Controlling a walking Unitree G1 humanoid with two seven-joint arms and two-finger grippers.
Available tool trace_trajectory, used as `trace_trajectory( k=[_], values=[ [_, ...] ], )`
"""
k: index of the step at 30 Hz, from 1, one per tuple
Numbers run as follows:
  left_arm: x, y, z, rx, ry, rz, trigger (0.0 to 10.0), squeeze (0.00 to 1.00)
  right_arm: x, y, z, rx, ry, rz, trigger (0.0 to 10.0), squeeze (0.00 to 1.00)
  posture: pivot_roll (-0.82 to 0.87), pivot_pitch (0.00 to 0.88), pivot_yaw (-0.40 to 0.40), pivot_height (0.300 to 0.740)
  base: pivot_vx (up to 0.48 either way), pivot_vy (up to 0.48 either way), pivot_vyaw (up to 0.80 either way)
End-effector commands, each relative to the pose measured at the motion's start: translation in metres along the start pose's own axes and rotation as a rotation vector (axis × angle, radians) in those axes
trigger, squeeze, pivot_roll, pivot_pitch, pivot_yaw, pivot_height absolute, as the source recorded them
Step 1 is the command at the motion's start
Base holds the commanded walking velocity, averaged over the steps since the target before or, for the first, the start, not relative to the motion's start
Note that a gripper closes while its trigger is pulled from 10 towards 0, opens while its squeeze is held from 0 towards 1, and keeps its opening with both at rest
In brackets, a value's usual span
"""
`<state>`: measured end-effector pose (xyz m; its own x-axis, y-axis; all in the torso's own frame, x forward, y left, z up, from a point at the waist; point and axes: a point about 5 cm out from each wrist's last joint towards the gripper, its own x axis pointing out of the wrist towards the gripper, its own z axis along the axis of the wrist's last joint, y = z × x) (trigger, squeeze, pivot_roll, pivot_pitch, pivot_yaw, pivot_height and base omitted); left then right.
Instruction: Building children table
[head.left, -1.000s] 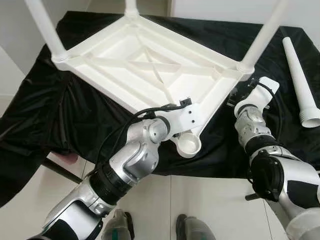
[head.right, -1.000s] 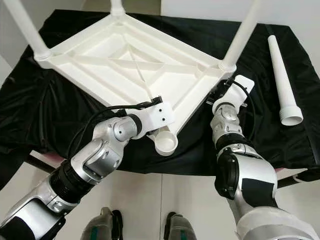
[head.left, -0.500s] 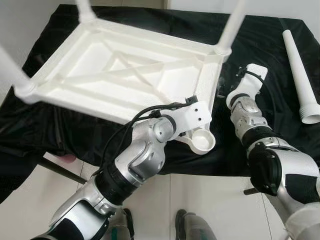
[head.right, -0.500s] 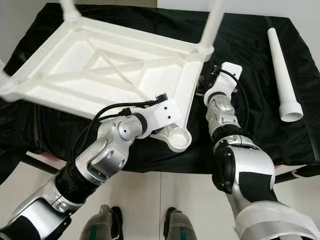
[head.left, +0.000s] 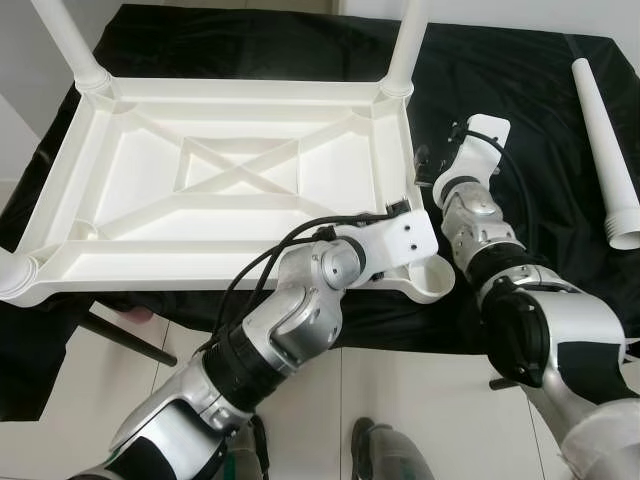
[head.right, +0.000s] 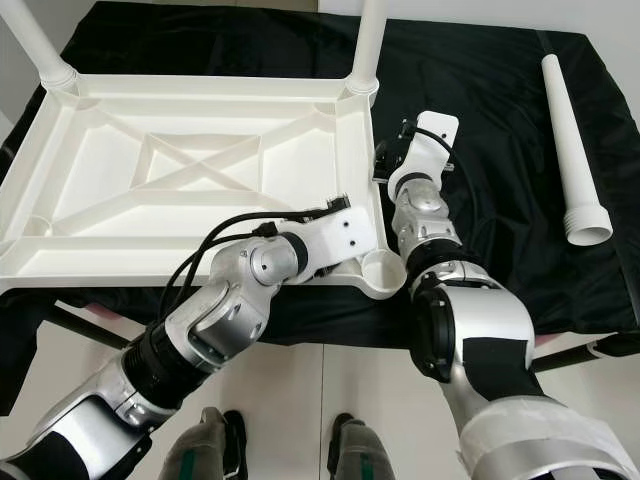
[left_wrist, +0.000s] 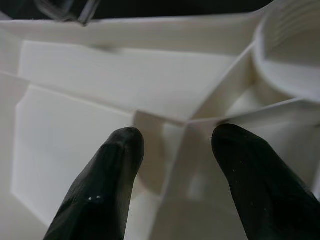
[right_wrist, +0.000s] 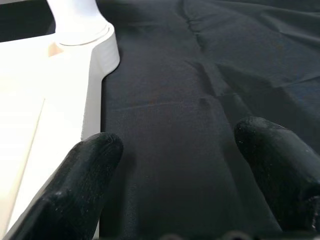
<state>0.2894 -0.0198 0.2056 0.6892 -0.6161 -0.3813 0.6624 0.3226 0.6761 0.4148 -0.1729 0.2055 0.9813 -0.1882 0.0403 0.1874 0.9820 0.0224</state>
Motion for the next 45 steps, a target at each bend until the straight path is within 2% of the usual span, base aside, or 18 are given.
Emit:
trace_trajectory(
  k=[1, 10, 12, 16, 20, 22, 27, 28, 29, 31, 33, 35, 37, 42, 44, 45],
  values=[
    [0.000, 0.010, -0.007, 0.024, 0.027, 0.034, 10.0, 0.00, -0.002, -0.008, -0.009, -0.032, 0.019, -0.073, 10.0, 0.00, 0.13, 0.199, 0.040, 0.740, 0.000, 0.000, 0.00],
    [-0.004, 0.025, -0.004, 0.047, 0.024, 0.036, 10.0, 0.00, -0.004, -0.017, -0.002, -0.020, -0.071, -0.174, 10.0, 0.00, 0.12, 0.189, 0.049, 0.740, 0.000, 0.000, 0.00],
    [-0.008, 0.031, -0.003, 0.114, 0.012, 0.010, 10.0, 0.00, -0.005, -0.019, 0.000, -0.021, -0.098, -0.206, 10.0, 0.00, 0.12, 0.178, 0.048, 0.740, 0.000, 0.000, 0.00],
    [-0.011, 0.036, -0.002, 0.133, 0.003, -0.004, 10.0, 0.00, -0.005, -0.019, 0.001, -0.026, -0.118, -0.211, 10.0, 0.00, 0.12, 0.175, 0.047, 0.740, 0.000, 0.000, 0.00],
    [-0.021, 0.049, 0.001, 0.177, -0.036, -0.050, 10.0, 0.00, -0.008, -0.023, -0.001, -0.015, -0.144, -0.193, 10.0, 0.00, 0.11, 0.154, 0.041, 0.740, 0.000, 0.000, 0.00],
    [-0.025, 0.059, 0.008, 0.146, -0.081, -0.041, 10.0, 0.00, -0.010, -0.025, -0.005, 0.001, -0.155, -0.163, 10.0, 0.00, 0.10, 0.143, 0.038, 0.740, 0.000, 0.000, 0.00],
    [-0.027, 0.069, 0.012, 0.126, -0.115, 0.011, 10.0, 0.00, -0.012, -0.027, -0.005, -0.004, -0.193, -0.149, 10.0, 0.00, 0.10, 0.134, 0.035, 0.740, 0.000, 0.000, 0.00],
    [-0.027, 0.078, 0.015, 0.080, -0.136, 0.072, 10.0, 0.00, -0.013, -0.026, -0.003, -0.005, -0.218, -0.128, 10.0, 0.00, 0.09, 0.116, 0.027, 0.740, 0.000, 0.000, 0.00],
    [-0.027, 0.078, 0.015, 0.080, -0.136, 0.072, 10.0, 0.00, -0.013, -0.026, -0.003, -0.005, -0.218, -0.128, 10.0, 0.00, 0.09, 0.116, 0.027, 0.740, 0.000, 0.000, 0.00],
    [-0.029, 0.094, 0.020, -0.034, -0.205, 0.207, 10.0, 0.00, -0.015, -0.028, -0.002, 0.018, -0.249, -0.093, 10.0, 0.00, 0.09, 0.106, 0.024, 0.740, 0.000, 0.000, 0.00],
    [-0.029, 0.097, 0.020, -0.063, -0.220, 0.238, 10.0, 0.00, -0.016, -0.029, -0.002, 0.024, -0.255, -0.086, 10.0, 0.00, 0.09, 0.106, 0.024, 0.740, 0.000, 0.000, 0.00],
    [-0.029, 0.100, 0.018, -0.211, -0.275, 0.304, 10.0, 0.00, -0.017, -0.035, -0.002, 0.044, -0.261, -0.101, 10.0, 0.00, 0.08, 0.090, 0.019, 0.740, 0.000, 0.000, 0.00],
    [-0.027, 0.097, 0.011, -0.345, -0.314, 0.336, 10.0, 0.00, -0.020, -0.044, -0.004, 0.059, -0.279, -0.136, 10.0, 0.00, 0.08, 0.082, 0.016, 0.740, 0.000, 0.000, 0.00],
    [-0.022, 0.085, -0.001, -0.386, -0.307, 0.335, 10.0, 0.00, -0.027, -0.052, -0.013, 0.034, -0.286, -0.151, 10.0, 0.00, 0.07, 0.064, 0.008, 0.740, 0.000, 0.000, 0.00],
    [-0.020, 0.081, -0.013, -0.488, -0.296, 0.355, 10.0, 0.00, -0.035, -0.054, -0.022, 0.018, -0.297, -0.134, 10.0, 0.00, 0.06, 0.060, 0.007, 0.740, 0.000, 0.000, 0.00],
    [-0.020, 0.081, -0.013, -0.488, -0.296, 0.355, 10.0, 0.00, -0.035, -0.054, -0.022, 0.018, -0.297, -0.134, 10.0, 0.00, 0.06, 0.060, 0.007, 0.740, 0.000, 0.000, 0.00]
  ],
)
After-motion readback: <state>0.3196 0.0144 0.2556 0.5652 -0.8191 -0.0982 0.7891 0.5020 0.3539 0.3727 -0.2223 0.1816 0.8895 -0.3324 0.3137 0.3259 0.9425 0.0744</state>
